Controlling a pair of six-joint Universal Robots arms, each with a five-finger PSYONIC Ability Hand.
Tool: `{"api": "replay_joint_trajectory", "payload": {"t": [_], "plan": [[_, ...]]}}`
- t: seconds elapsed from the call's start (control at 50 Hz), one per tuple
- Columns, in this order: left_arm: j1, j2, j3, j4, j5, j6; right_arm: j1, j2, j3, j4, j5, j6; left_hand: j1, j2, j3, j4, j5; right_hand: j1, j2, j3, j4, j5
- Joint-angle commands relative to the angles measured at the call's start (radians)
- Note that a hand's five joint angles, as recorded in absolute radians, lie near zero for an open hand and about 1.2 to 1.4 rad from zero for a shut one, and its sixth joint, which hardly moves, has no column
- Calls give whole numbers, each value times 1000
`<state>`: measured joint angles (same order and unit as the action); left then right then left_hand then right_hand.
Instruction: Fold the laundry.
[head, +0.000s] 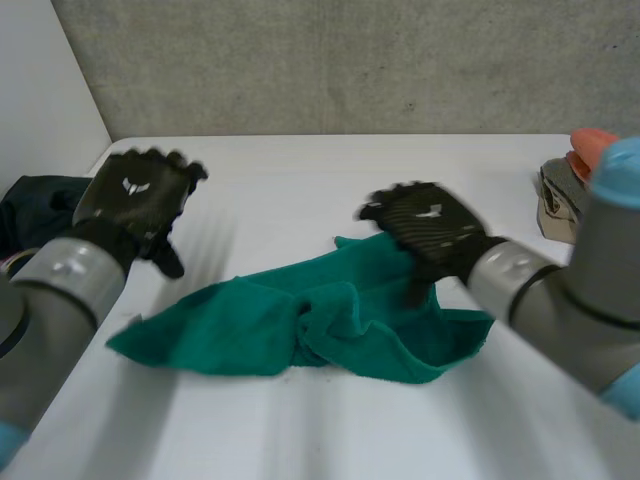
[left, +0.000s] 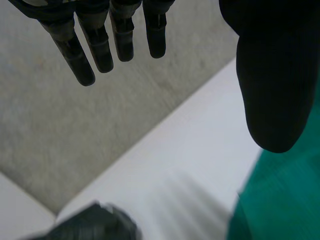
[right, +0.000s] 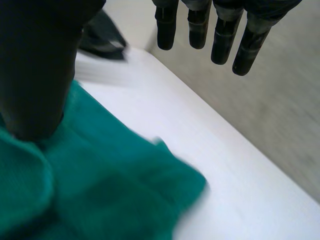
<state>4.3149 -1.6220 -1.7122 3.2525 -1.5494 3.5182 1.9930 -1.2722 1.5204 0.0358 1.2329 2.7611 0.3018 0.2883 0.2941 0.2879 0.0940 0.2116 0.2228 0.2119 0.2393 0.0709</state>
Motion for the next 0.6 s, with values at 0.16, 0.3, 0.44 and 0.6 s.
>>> {"api": "replay_joint_trajectory", "payload": {"t": [0.16, 0.3, 0.44, 0.6], "plan": [[-26, -443, 290, 89, 419, 25, -137, -160, 299, 197, 51, -351, 3, 16, 10, 17, 36, -37, -48, -37, -65, -71], [-27, -630, 419, 55, 541, 161, -138, -199, 441, 72, 27, -434, 23, 37, 31, 37, 56, -37, -48, -37, -65, -71], [-27, -688, 477, -132, 519, 347, -125, -168, 503, -112, 27, -434, 44, 57, 51, 58, 77, 162, 151, 162, 135, 128], [-18, -645, 444, -162, 393, 374, -128, -1, 445, -194, 65, -440, 59, 72, 66, 72, 92, 1185, 1173, 1184, 1157, 1151]]}}
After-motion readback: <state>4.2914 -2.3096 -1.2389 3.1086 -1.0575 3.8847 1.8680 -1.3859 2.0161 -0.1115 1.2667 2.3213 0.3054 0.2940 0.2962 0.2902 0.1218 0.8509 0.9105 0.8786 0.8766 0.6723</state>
